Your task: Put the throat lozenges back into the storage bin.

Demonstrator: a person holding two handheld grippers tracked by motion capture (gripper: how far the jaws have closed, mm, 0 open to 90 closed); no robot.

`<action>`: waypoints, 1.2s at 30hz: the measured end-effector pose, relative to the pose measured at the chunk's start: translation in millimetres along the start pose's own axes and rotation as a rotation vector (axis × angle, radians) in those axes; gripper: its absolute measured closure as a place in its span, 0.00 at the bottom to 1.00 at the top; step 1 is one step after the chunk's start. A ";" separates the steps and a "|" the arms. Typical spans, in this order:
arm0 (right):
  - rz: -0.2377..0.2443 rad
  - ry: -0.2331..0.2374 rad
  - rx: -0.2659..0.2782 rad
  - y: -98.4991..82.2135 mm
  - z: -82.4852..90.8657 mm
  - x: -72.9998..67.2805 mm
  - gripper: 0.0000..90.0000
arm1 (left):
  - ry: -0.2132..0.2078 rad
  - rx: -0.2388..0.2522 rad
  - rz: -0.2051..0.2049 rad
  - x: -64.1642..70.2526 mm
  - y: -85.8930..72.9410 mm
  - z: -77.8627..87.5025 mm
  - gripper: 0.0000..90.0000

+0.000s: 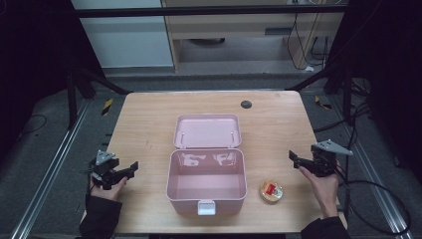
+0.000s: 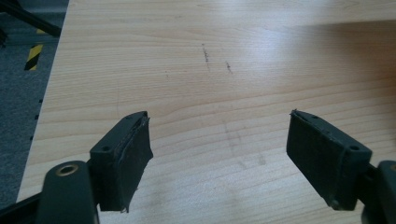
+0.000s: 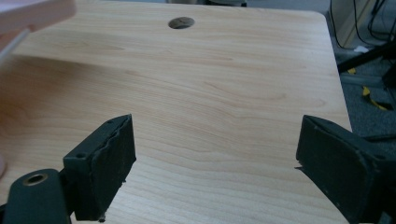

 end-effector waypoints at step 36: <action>0.391 0.238 -0.136 56.4 26.5 -58.4 0.10 | -0.011 -0.075 -0.049 0.1 -10.9 -9.8 0.26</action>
Point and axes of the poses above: each handheld gripper's, and its own axes: z roughly backward along the jaws, y roughly out of its top, x roughly to its right, the point moved 5 cm from there along -z, roughly forward along the jaws, and after that the axes turned 1 degree about -y, right-handed, at the moved point
